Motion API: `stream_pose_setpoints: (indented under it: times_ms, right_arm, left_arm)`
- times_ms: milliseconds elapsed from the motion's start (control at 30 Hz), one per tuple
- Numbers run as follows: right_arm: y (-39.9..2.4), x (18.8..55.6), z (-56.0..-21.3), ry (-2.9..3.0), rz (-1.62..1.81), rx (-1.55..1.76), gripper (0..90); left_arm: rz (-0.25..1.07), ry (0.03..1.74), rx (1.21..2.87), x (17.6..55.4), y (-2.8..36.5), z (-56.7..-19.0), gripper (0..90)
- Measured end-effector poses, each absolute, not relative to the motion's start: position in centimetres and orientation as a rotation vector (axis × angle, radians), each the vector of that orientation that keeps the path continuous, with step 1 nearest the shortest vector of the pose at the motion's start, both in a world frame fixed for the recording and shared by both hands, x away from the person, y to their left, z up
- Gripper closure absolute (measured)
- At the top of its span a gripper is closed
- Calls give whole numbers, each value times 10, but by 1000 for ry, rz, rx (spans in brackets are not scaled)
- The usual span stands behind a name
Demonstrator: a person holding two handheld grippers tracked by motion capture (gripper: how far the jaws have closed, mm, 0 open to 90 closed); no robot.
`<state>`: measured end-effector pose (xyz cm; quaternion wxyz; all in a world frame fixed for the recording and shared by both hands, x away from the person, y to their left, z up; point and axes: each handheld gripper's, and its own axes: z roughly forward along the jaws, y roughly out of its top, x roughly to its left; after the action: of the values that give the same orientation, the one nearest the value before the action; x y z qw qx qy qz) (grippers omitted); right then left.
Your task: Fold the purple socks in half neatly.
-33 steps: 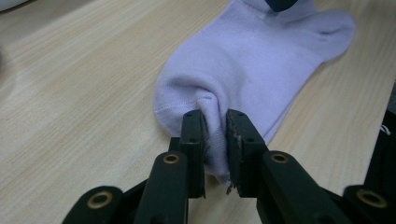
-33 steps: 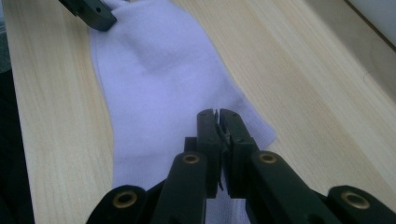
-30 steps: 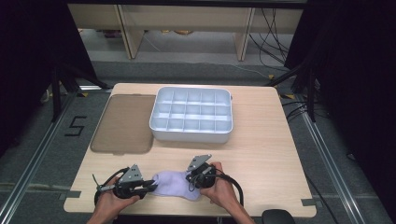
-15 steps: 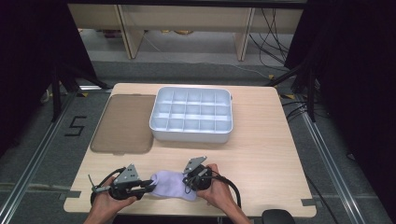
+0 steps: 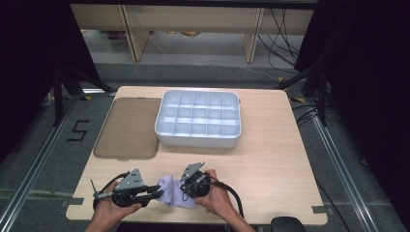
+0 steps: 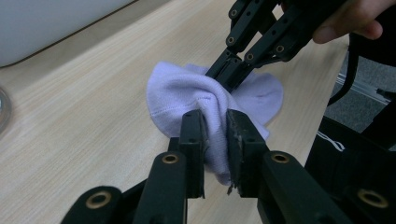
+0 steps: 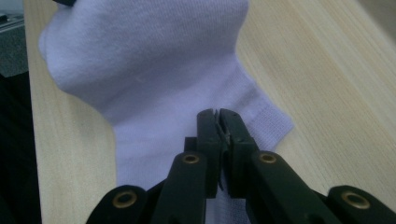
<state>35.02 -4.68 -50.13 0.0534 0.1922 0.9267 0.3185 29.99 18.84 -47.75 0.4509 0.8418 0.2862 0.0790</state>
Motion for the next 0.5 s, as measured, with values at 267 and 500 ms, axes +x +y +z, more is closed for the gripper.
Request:
stream_pose_setpoints:
  times_ms: [267, 500]
  right_arm:
    - [-78, 345, -487, 2781, 986, 657, 873]
    - [-80, 346, -496, 2807, 941, 656, 879]
  left_arm:
    - [183, 700, 2108, 301, 187, -476, 768]
    - [175, 730, 2119, 302, 179, -473, 764]
